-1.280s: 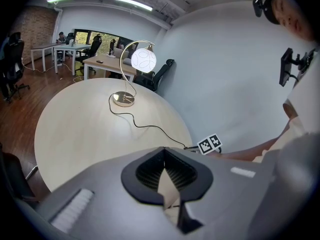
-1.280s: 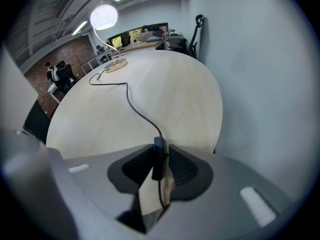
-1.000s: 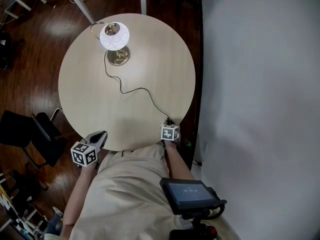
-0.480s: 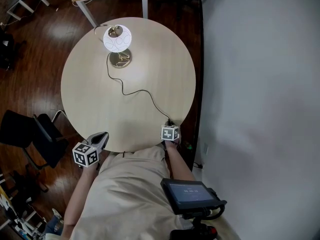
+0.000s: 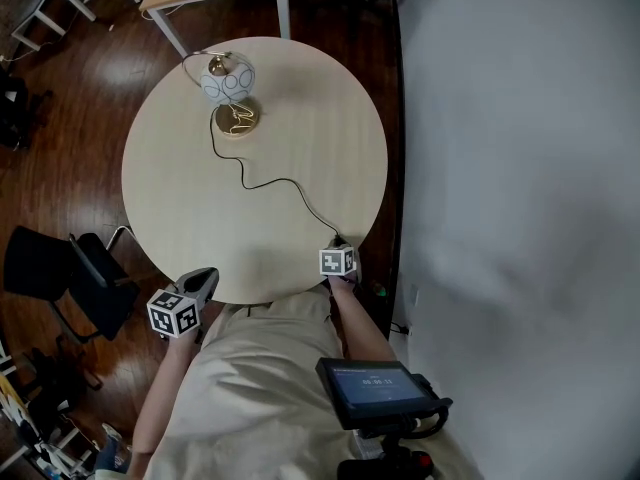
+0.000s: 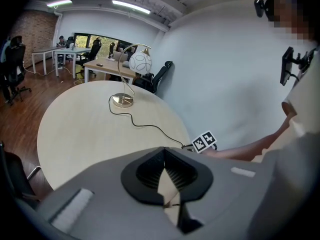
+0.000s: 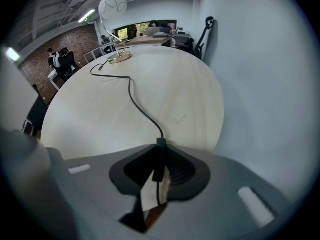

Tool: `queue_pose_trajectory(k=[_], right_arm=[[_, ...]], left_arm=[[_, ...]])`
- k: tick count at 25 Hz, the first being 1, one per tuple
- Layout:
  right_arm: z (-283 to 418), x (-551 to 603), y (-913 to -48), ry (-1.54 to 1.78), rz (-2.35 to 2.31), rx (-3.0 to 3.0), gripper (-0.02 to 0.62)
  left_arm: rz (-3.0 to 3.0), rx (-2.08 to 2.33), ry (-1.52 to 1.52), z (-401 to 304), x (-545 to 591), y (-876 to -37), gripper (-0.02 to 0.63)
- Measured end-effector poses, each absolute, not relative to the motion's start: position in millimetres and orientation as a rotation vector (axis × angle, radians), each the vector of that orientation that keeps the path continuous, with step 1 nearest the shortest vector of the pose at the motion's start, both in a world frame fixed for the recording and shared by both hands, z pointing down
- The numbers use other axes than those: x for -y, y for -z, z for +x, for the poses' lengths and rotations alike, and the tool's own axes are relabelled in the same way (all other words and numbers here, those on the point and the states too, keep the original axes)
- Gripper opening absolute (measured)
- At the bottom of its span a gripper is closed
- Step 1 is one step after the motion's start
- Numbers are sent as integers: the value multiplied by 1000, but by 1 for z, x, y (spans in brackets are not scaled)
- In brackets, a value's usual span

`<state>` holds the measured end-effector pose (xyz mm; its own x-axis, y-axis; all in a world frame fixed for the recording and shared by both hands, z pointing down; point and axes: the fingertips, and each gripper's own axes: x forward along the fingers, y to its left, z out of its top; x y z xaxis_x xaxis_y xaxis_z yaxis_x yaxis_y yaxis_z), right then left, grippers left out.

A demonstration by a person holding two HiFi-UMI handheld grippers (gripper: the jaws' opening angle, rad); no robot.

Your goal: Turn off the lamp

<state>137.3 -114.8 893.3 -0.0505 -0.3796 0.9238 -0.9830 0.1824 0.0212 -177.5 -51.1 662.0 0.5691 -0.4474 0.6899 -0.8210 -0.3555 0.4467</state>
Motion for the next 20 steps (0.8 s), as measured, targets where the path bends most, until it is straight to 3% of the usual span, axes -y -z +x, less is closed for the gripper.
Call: queue_pose_trajectory(k=[5,10,20], right_arm=[[139,109,-887,-849,1358,1594,81],[142,114,-866,-763,1422,1659,166],[114,103,-839,-508,1381,1672,166]], left_arm=[[1985,1015,-596,-174,38,-661,5],[1963,1009,-601,-165,20,-666,5],[2026,981,-475,-172,6,-668,5]])
